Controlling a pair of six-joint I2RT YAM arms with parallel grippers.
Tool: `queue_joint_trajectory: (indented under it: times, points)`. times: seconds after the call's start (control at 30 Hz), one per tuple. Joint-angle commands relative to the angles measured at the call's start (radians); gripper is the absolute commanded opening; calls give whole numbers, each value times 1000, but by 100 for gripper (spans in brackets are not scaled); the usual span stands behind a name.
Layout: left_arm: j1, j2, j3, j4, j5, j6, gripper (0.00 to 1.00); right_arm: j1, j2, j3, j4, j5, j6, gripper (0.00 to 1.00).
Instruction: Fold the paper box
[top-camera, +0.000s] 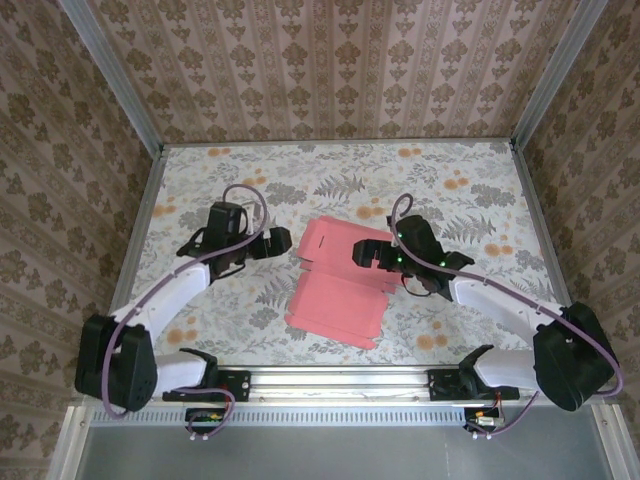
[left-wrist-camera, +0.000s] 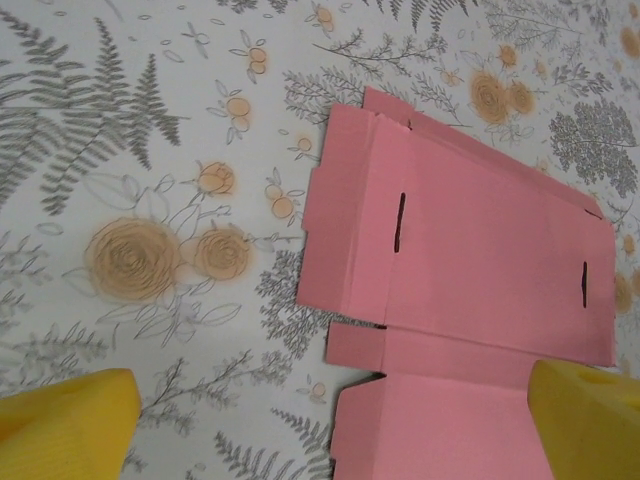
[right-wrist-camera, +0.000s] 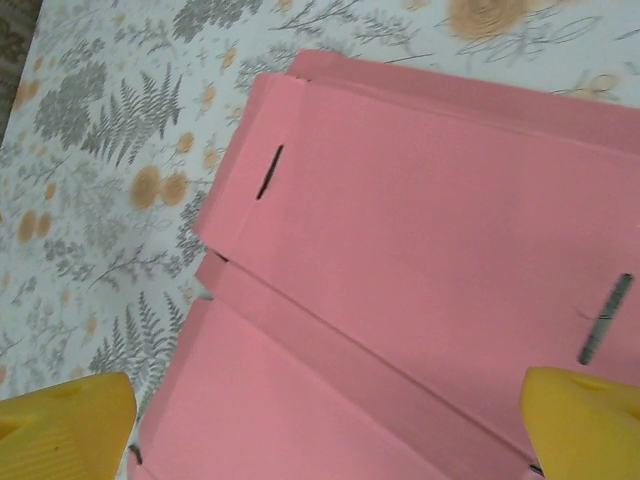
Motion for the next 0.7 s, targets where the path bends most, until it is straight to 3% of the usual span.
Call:
queue_joint_trajectory:
  times: [0.0, 0.2, 0.4, 0.67]
  points:
    - [-9, 81, 95, -35, 52, 79, 99, -20, -20, -40, -22, 35, 53, 100]
    - [-53, 310, 291, -156, 87, 140, 91, -71, 21, -63, -9, -22, 101, 100]
    - [-112, 492, 476, -268, -4, 226, 83, -93, 73, -100, 53, -48, 130, 100]
    - [-134, 629, 606, -358, 4, 255, 75, -139, 143, -129, 119, -116, 148, 100]
